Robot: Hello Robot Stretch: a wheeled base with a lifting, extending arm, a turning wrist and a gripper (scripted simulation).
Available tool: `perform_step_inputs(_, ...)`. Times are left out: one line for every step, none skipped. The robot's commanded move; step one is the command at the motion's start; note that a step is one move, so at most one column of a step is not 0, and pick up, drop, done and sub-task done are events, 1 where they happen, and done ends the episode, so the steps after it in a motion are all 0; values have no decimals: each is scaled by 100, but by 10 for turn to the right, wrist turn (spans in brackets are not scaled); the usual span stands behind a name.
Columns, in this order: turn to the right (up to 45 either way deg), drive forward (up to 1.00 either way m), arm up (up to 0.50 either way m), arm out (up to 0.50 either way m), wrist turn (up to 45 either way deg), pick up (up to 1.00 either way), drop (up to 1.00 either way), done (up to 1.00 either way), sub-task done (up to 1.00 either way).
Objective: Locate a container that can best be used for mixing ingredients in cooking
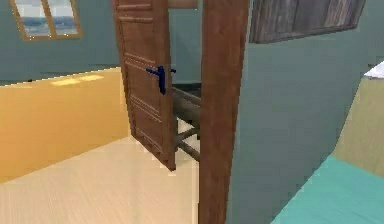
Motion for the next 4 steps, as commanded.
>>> perform_step_inputs(450,0,0,0,0,0,0,0,0)
perform_step_inputs(90,0,0,0,0,0,0,0,0)
perform_step_inputs(0,100,0,0,0,0,0,0,0)
perform_step_inputs(30,0,0,0,0,0,0,0,0)
